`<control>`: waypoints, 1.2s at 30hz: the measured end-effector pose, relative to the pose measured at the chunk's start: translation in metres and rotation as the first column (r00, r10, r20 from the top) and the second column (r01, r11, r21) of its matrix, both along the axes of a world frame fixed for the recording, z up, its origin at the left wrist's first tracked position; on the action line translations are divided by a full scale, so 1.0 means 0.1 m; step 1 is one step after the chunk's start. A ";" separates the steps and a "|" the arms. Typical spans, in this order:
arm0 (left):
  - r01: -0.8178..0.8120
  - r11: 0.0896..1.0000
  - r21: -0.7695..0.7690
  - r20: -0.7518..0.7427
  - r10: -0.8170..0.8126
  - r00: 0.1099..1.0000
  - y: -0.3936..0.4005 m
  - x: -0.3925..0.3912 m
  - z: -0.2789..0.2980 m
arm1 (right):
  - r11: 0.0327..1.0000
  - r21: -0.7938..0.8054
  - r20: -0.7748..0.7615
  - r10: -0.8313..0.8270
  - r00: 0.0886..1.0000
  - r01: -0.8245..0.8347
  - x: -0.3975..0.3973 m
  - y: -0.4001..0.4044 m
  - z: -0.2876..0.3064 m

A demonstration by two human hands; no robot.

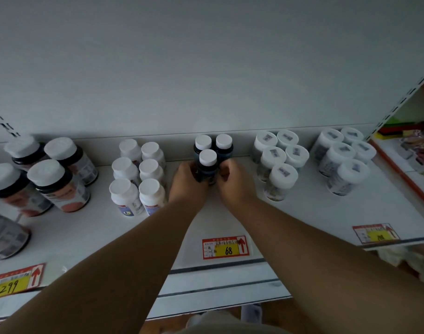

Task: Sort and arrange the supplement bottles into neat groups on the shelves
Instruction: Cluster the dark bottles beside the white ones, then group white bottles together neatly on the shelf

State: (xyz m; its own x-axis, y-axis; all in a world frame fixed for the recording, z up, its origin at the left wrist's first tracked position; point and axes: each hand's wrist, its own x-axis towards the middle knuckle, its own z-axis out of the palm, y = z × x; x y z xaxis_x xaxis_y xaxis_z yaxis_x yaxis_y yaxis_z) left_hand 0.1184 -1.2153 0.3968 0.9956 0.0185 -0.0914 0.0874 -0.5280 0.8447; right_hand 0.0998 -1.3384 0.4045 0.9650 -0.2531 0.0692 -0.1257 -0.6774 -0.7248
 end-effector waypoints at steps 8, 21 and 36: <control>0.046 0.995 0.083 -0.003 -0.046 0.999 0.02 -0.29 0.11 | 0.999 0.014 -0.038 -0.033 0.999 0.033 -0.11 0.08 0.07; -0.130 0.991 -0.021 0.107 0.132 0.986 0.18 -1.32 0.21 | 0.964 0.044 0.046 0.259 0.965 -0.260 -0.89 0.10 0.22; -0.142 0.990 -0.013 0.044 0.142 0.989 1.31 -1.19 0.13 | 0.984 0.073 0.083 0.157 0.984 -0.163 -0.64 1.23 0.06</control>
State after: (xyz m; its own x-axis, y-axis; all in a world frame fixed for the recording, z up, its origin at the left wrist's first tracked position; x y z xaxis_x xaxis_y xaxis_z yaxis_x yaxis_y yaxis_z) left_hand -0.0002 -1.0843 0.4099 0.9861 0.1591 -0.0476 0.1226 -0.5042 0.8548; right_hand 0.0356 -1.2153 0.4109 0.9860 -0.1034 0.1306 0.0379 -0.6243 -0.7803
